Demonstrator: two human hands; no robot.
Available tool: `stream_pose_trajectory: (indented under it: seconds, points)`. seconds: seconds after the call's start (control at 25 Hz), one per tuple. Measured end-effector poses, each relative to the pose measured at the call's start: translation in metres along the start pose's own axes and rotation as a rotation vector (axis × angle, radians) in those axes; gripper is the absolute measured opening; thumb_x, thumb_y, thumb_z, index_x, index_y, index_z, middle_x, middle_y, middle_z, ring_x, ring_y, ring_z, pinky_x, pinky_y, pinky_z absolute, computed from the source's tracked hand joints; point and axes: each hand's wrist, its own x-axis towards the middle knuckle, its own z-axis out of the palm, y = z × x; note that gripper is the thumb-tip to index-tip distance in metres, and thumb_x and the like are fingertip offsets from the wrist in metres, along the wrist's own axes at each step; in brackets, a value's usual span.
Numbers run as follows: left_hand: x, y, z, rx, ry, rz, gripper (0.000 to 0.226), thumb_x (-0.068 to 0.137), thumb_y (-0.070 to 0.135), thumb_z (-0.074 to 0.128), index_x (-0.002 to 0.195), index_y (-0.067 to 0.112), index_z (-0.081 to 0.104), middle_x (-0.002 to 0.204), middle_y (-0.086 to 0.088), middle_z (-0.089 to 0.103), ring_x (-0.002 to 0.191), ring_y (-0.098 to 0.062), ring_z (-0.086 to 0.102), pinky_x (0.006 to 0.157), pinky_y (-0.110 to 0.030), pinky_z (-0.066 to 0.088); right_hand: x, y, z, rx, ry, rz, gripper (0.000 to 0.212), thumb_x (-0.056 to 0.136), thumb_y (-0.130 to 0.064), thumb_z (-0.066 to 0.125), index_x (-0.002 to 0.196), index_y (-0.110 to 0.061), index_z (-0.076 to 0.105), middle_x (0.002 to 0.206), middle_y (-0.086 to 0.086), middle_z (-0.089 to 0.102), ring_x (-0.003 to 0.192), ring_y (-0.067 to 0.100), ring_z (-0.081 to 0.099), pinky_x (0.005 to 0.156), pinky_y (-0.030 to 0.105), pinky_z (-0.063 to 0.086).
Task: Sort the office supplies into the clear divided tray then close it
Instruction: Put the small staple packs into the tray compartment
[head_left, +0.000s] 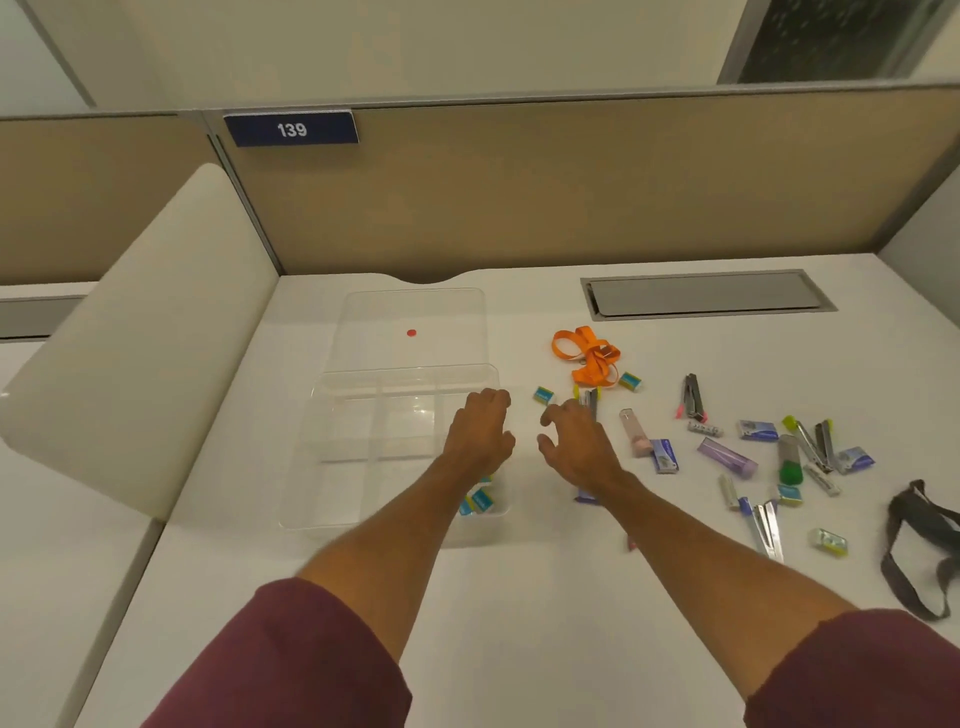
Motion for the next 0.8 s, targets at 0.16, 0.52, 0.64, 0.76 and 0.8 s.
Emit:
stream_pose_trajectory:
  seconds: [0.16,0.52,0.64,0.76,0.8]
  points:
    - [0.035,0.025,0.007,0.032,-0.064,0.004,0.057,0.092,0.023,0.058,0.141,0.009,0.035,0.148,-0.01,0.037,0.134,-0.027,0.037,0.106,-0.04,0.041,0.019,0.044,-0.023,0.08,0.06,0.13,0.032,0.09,-0.02,0.059,0.119,-0.008,0.056,0.127,0.013,0.054,0.119,0.028,0.05,0.096,0.037,0.045]
    - [0.109,0.042,0.059,0.108,-0.182,-0.078,0.049,0.096,0.013,0.049,0.143,0.015,0.037,0.155,-0.01,0.026,0.141,-0.029,0.028,0.109,-0.043,0.037,0.086,0.134,-0.037,-0.011,0.05,0.193,0.031,0.091,-0.011,0.056,0.122,-0.007,0.056,0.123,0.016,0.054,0.114,0.029,0.051,0.09,0.035,0.048]
    - [0.115,0.036,0.074,0.108,-0.176,-0.136,0.043,0.094,0.007,0.047,0.137,0.014,0.044,0.142,-0.012,0.041,0.129,-0.03,0.041,0.103,-0.043,0.044,0.105,0.149,-0.031,-0.04,0.018,0.2,0.031,0.09,-0.01,0.058,0.121,-0.007,0.056,0.122,0.017,0.054,0.111,0.029,0.053,0.088,0.036,0.051]
    - [0.114,0.034,0.085,0.082,-0.118,-0.155,0.031,0.093,0.01,0.048,0.124,0.012,0.049,0.124,-0.012,0.049,0.113,-0.03,0.05,0.088,-0.042,0.049,0.119,0.159,-0.023,-0.024,-0.009,0.201,0.03,0.09,-0.009,0.059,0.119,-0.006,0.056,0.122,0.017,0.053,0.11,0.029,0.054,0.09,0.036,0.052]
    - [0.113,0.034,0.087,0.082,-0.094,-0.152,0.026,0.093,0.012,0.05,0.119,0.011,0.05,0.12,-0.012,0.049,0.109,-0.03,0.05,0.083,-0.041,0.049,0.122,0.161,-0.019,-0.015,-0.02,0.199,0.028,0.09,-0.008,0.059,0.118,-0.005,0.056,0.121,0.017,0.053,0.109,0.029,0.055,0.09,0.036,0.051]
